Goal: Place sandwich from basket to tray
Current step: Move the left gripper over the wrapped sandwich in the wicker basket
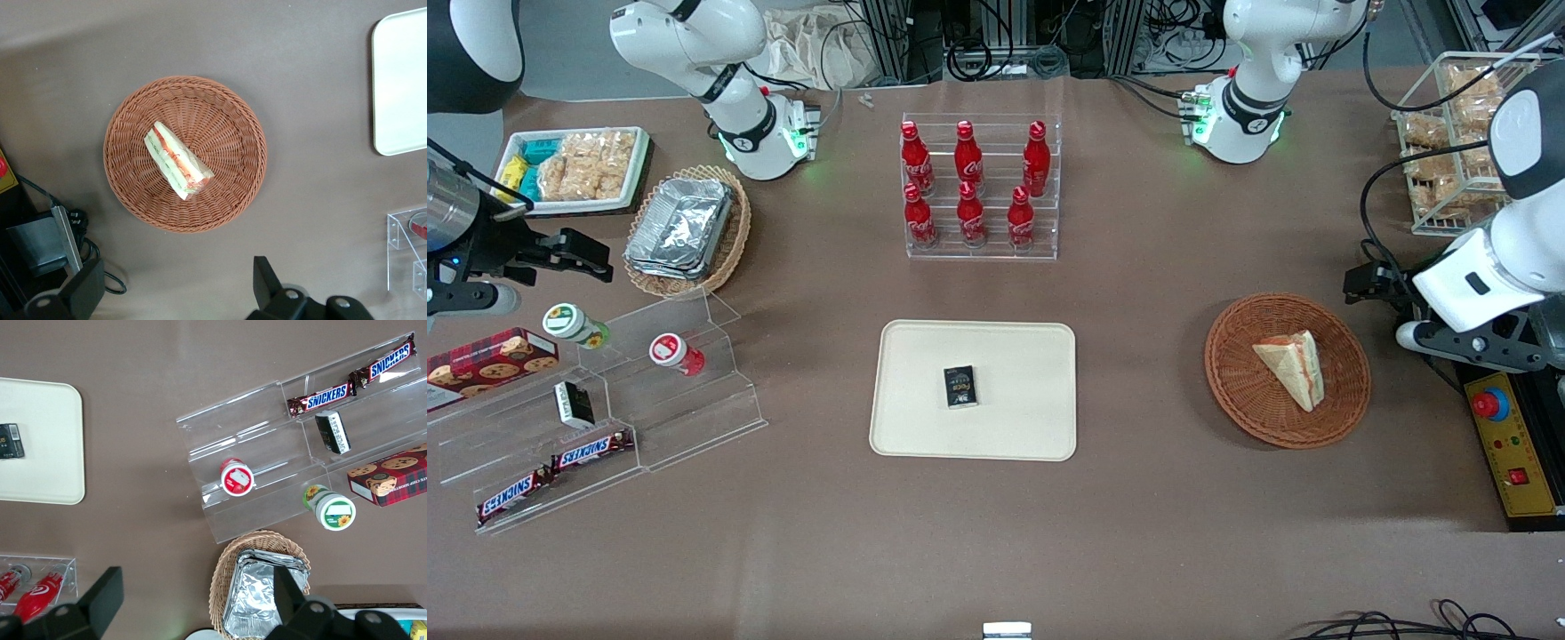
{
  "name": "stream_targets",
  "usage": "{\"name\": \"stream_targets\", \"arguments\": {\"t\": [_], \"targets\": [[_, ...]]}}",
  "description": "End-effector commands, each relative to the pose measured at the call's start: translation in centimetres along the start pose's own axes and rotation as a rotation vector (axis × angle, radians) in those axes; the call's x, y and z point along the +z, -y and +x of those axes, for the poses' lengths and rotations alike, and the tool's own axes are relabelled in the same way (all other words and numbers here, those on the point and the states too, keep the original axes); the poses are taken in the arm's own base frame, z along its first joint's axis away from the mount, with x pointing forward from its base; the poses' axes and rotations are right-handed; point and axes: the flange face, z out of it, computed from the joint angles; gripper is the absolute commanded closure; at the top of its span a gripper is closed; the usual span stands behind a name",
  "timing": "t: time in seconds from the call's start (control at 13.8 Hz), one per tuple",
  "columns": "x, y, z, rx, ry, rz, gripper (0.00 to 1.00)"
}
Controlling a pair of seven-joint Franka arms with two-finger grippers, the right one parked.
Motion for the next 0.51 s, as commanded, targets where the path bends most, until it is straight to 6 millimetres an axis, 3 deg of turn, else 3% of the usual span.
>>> {"name": "stream_targets", "arguments": {"t": [0.0,0.29,0.43], "targets": [[0.2,0.5,0.7,-0.027,0.014,0.004,0.0],[2.4,1.4,1.6,-0.056,0.053,0.042,0.0],[4.4,1.5,1.9,-0.222,0.033,0.053,0.0]]}}
